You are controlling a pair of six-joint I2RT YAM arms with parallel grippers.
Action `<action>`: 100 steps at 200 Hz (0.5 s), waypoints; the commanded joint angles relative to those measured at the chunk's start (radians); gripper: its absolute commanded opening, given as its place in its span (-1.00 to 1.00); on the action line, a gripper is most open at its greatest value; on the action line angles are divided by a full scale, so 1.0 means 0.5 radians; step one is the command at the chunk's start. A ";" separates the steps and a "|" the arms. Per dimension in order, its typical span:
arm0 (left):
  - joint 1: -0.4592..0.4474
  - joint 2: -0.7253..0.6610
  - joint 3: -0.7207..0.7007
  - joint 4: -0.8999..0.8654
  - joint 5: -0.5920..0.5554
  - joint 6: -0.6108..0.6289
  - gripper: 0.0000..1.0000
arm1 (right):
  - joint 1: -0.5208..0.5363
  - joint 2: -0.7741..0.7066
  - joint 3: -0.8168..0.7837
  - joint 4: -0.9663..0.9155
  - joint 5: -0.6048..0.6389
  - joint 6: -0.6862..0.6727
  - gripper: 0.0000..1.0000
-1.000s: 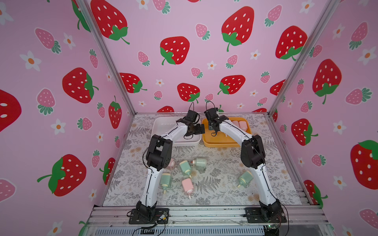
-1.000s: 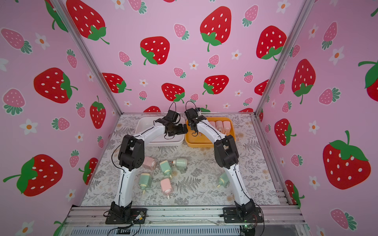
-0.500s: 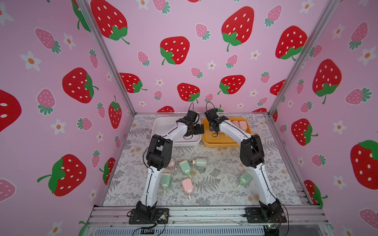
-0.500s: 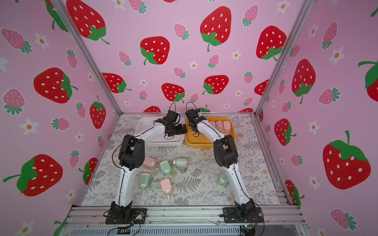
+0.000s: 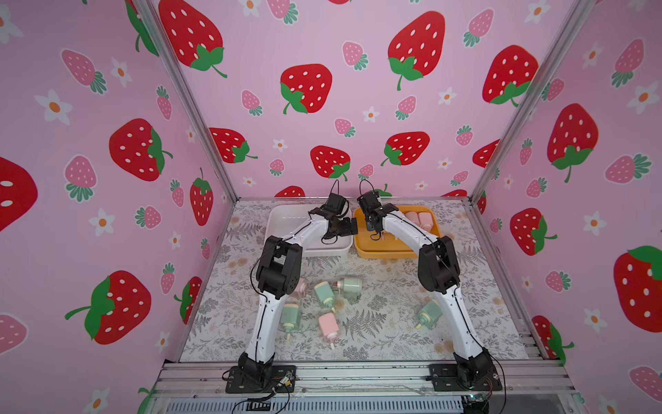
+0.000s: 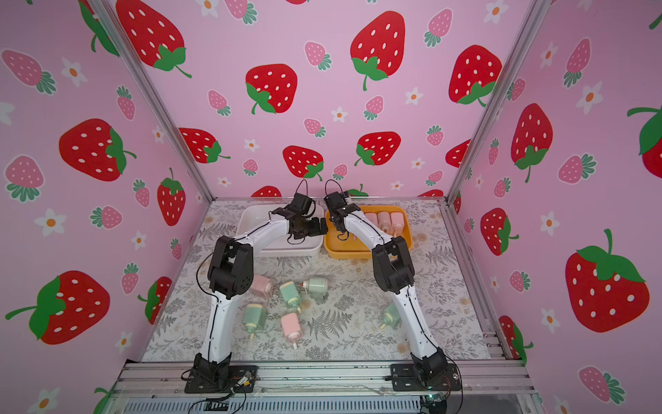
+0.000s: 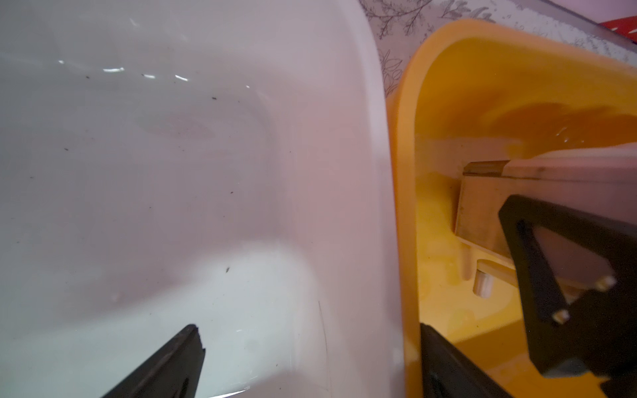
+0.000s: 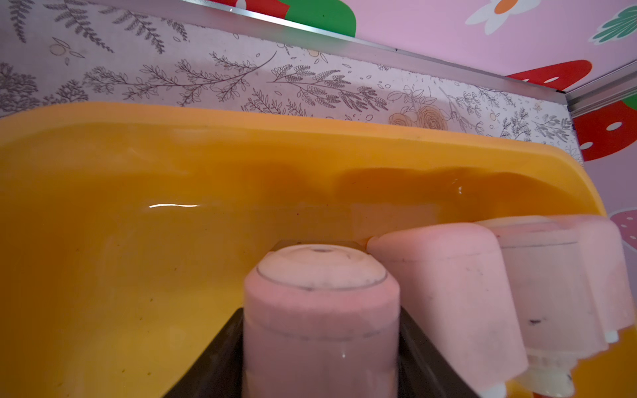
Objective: Place the pencil sharpeners by color into the storage box
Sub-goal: Place the pencil sharpener in the storage box.
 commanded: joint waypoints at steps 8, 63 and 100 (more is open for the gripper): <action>0.013 0.060 0.077 -0.069 -0.043 0.029 0.99 | -0.017 0.049 0.053 -0.079 0.098 -0.012 0.19; 0.013 0.062 0.092 -0.072 -0.039 0.029 0.99 | -0.015 0.010 0.073 -0.099 0.124 -0.027 0.39; 0.013 0.064 0.091 -0.068 -0.032 0.025 0.99 | -0.017 -0.023 0.074 -0.091 0.132 -0.042 0.42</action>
